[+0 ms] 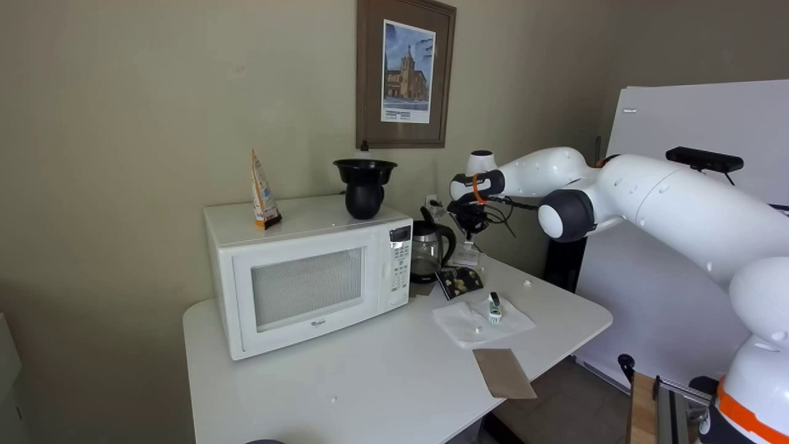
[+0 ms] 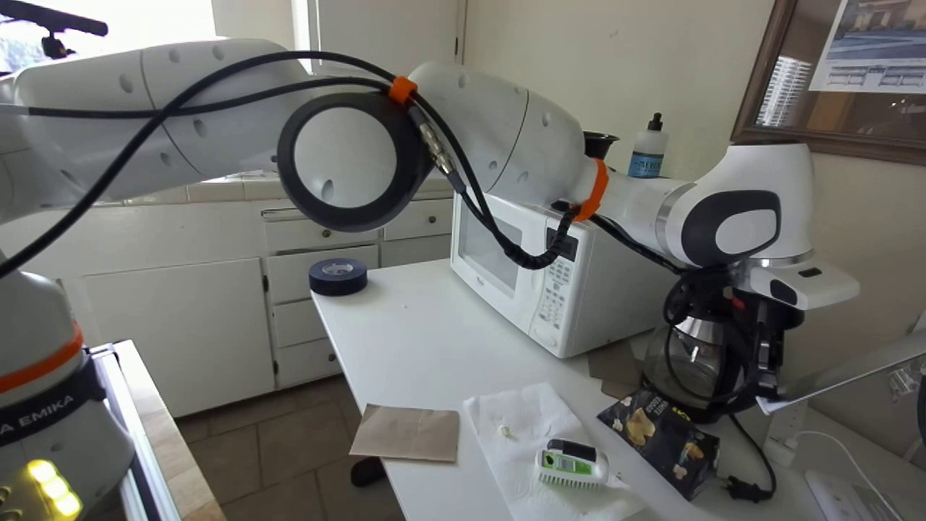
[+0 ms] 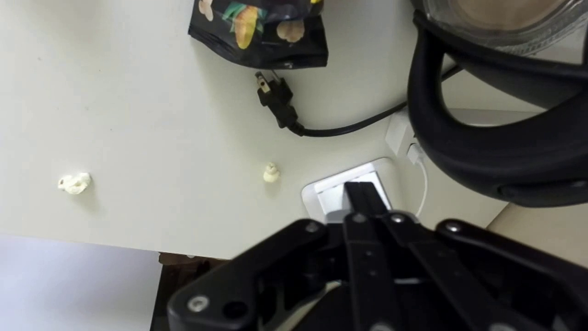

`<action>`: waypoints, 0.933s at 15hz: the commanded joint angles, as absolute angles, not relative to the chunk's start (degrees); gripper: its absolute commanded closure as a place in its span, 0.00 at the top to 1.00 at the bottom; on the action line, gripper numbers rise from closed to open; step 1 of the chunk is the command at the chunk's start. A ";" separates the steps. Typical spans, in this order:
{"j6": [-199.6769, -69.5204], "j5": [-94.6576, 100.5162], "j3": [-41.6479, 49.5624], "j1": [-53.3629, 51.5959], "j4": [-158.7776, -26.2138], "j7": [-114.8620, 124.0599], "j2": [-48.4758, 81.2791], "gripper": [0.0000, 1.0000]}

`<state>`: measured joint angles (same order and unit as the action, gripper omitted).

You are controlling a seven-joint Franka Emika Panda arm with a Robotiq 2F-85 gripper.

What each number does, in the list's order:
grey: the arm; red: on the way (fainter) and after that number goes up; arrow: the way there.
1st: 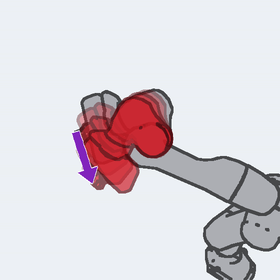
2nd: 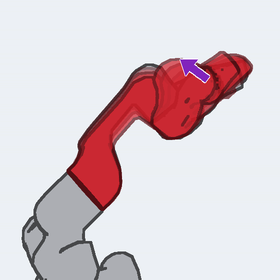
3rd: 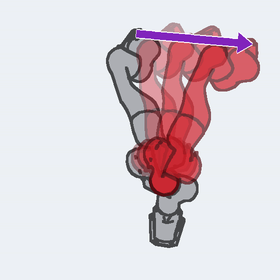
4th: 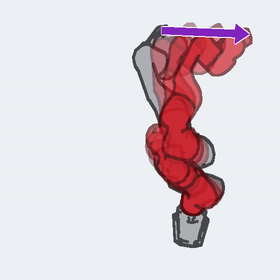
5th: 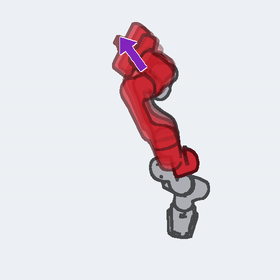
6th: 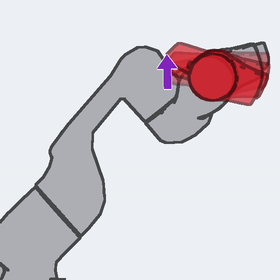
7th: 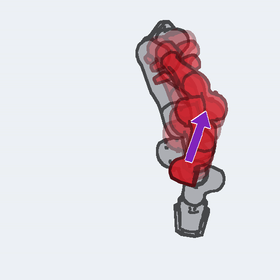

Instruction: Push the white object down

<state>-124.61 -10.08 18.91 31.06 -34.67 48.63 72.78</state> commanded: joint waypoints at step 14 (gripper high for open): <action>-113.91 -4.14 13.59 33.80 -27.75 51.66 71.51 0.00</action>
<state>-117.05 -6.07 14.73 33.75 -25.41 52.12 75.32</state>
